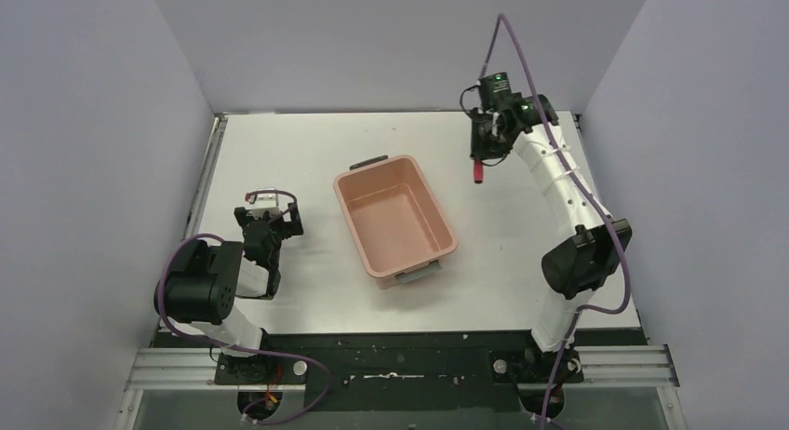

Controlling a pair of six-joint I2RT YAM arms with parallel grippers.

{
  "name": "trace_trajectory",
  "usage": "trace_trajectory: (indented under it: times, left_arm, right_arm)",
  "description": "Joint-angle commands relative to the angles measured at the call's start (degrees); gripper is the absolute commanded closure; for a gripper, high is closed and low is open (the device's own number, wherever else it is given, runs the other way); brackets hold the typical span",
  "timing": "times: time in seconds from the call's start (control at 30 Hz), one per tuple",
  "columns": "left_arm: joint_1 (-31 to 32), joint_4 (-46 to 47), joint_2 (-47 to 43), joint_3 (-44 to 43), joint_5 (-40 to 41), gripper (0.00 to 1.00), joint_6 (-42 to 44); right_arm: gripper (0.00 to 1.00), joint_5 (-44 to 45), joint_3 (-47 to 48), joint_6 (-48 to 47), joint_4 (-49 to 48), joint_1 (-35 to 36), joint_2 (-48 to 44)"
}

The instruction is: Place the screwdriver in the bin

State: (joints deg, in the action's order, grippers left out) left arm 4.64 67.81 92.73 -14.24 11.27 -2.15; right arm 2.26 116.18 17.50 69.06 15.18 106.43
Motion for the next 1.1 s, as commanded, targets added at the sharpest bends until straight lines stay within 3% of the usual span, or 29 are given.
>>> trace_trajectory:
  times: [0.0,0.13,0.33,0.57,0.87,0.97,1.07]
  left_arm:
    - [-0.3,1.5,-0.4,-0.4,-0.9,0.03,0.6]
    - [-0.3,1.5,-0.4,-0.4,-0.9,0.03,0.5]
    - [-0.3,1.5,-0.5,-0.4,-0.9,0.03,0.5]
    - [-0.3,1.5,-0.5,-0.4,-0.9,0.03,0.6]
    - [-0.3,1.5,-0.4,-0.4,-0.9,0.03,0.5]
    - [-0.3,1.5,-0.4,-0.4,-0.9,0.03,0.5]
    - [-0.3,1.5,-0.4,-0.4,-0.9,0.03,0.6]
  right_arm:
    - [1.0,-0.5,-5.5,7.6,-12.4,14.5,-8.4]
    - [1.0,-1.8,-11.8,10.3,-23.7,25.5,-9.0]
    - [1.0,2.4,-16.3,10.5,-23.8,34.0,-2.6]
    - [1.0,6.7,-28.3,10.9,-32.3,34.5,1.8]
    - [1.0,8.5,-35.8,10.9,-40.5,33.3,7.8]
    - [0.89,8.8,-36.4,11.1,-41.1,33.1,8.3]
    - [0.65,9.2,-36.1,11.2,-40.5,33.1,8.0]
